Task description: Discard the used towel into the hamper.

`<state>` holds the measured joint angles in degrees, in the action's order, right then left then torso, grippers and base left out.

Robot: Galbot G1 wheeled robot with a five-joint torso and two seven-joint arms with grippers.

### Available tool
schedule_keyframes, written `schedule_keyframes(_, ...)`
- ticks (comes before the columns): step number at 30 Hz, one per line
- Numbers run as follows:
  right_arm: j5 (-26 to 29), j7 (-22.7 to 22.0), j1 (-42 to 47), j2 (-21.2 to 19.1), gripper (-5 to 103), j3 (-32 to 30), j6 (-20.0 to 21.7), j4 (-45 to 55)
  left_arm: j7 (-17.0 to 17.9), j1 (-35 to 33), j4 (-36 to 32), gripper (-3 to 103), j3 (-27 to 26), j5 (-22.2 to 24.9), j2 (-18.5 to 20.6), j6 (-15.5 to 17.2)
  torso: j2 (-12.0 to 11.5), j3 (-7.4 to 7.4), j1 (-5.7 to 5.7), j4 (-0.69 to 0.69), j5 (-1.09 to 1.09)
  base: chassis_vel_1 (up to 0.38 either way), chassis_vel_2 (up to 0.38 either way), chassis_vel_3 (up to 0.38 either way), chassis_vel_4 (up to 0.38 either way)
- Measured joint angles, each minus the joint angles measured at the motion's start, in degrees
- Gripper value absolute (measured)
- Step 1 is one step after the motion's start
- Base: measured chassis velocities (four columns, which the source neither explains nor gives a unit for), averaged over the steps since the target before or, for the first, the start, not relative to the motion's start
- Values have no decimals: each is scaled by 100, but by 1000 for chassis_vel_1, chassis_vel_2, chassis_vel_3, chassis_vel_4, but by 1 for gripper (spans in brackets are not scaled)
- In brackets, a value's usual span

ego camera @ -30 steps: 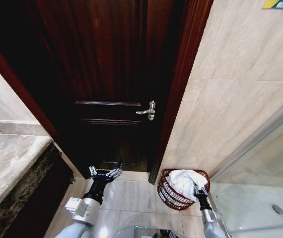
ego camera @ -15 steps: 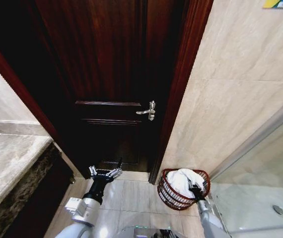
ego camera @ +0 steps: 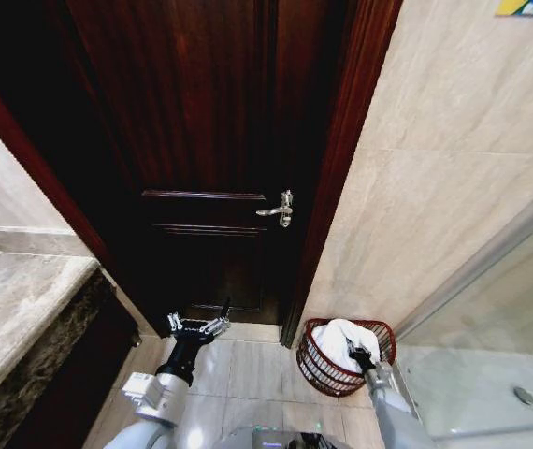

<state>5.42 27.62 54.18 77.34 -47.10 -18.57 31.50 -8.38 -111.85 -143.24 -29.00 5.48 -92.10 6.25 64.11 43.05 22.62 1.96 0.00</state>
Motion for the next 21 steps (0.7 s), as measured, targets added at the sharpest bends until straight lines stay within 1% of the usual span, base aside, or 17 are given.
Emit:
schedule_keyframes(3,-283,-49,-181,-75,13,-2,296,-176,0,0,0,100,0,0,0,0,0,0,0,0,0,0,0,0,0)
schedule_keyframes(4,-283,-49,-181,-75,13,-2,296,-176,0,0,0,100,0,0,0,0,0,0,0,0,0,0,0,0,0)
schedule_keyframes(7,-596,-136,-388,-124,13,-18,515,-349,0,0,0,100,0,0,0,0,0,0,0,0,0,0,0,0,0)
schedule_keyframes(9,-652,-143,-426,-130,13,-24,549,-378,0,0,0,100,0,0,0,0,0,0,0,0,0,0,0,0,0)
schedule_keyframes(11,-811,-153,-516,-145,13,-29,695,-417,0,0,0,100,0,0,0,0,0,0,0,0,0,0,0,0,0)
schedule_keyframes(12,-811,-153,-516,-145,13,-29,695,-417,0,0,0,100,0,0,0,0,0,0,0,0,0,0,0,0,0)
schedule_keyframes(16,-1136,-150,-684,-149,13,-14,849,-586,0,0,0,100,0,0,1,0,0,0,0,0,0,0,0,0,0)
schedule_keyframes(21,-1492,-183,-894,-135,13,-13,869,-891,0,0,0,100,0,0,0,0,0,0,0,-1,0,0,0,0,0)
